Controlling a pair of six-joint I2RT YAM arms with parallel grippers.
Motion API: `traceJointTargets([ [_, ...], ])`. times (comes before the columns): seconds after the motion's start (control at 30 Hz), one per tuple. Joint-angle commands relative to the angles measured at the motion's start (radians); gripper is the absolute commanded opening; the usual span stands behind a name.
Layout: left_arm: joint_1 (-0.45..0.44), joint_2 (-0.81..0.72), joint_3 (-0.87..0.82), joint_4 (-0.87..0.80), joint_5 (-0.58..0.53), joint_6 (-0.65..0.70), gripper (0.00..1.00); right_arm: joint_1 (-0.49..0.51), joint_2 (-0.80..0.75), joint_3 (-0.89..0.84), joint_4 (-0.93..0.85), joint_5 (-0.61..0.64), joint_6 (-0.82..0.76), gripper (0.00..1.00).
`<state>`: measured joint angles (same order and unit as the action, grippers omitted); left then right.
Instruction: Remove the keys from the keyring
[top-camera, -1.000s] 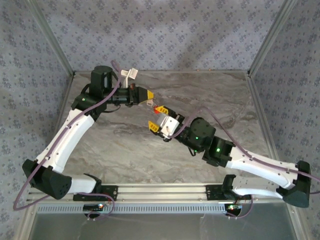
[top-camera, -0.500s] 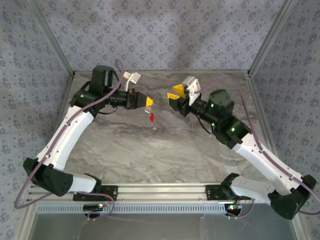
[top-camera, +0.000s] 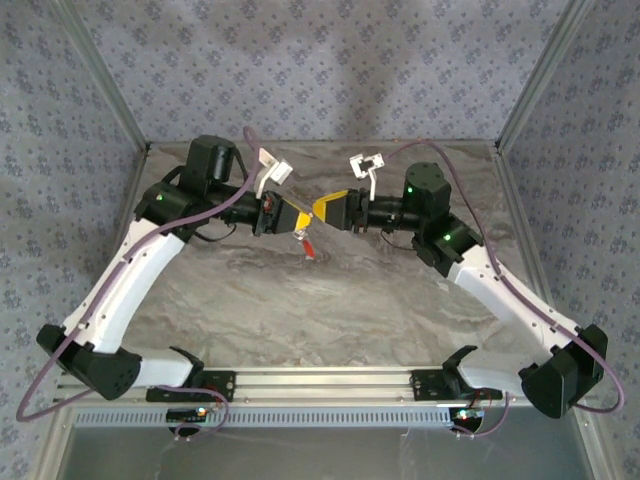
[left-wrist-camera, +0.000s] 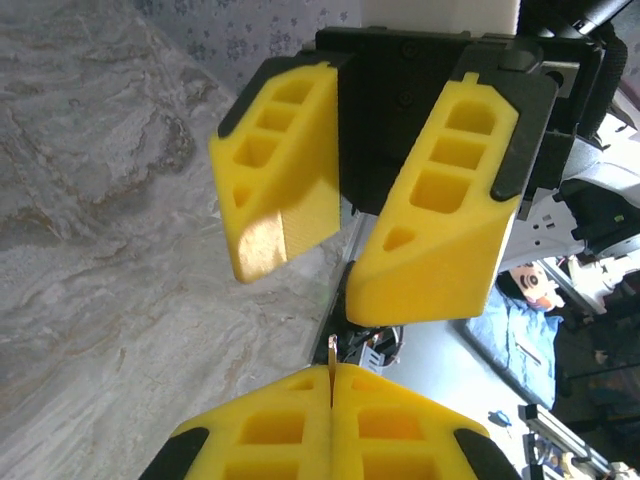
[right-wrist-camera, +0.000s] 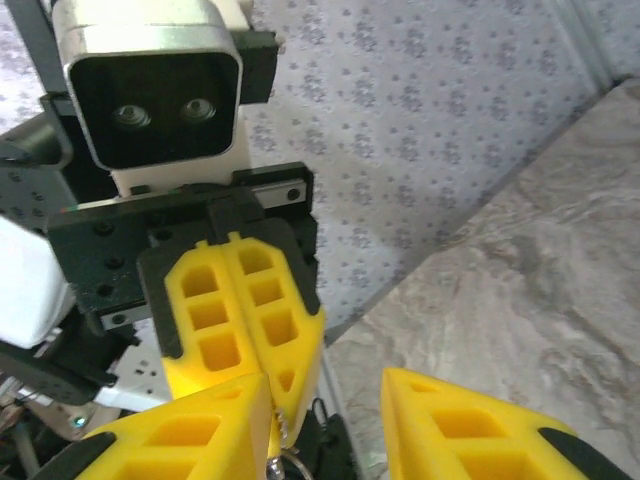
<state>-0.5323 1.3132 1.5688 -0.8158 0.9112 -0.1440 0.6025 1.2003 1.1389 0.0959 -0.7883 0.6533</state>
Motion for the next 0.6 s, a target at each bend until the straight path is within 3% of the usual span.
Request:
traceJointTargets([
  [0.0,-0.003,-0.025,0.015,-0.006,0.003,0.045,0.0,0.01,-0.004,0.009,0.058,-0.065,0.06,0.36],
  [0.23,-0.004,-0.026,0.001,0.02,0.027,0.029,0.0,0.03,0.0,0.023,0.041,-0.059,0.033,0.35],
  [0.57,-0.007,-0.023,-0.007,0.026,0.037,0.024,0.0,0.044,0.018,0.035,0.045,-0.072,0.021,0.16],
])
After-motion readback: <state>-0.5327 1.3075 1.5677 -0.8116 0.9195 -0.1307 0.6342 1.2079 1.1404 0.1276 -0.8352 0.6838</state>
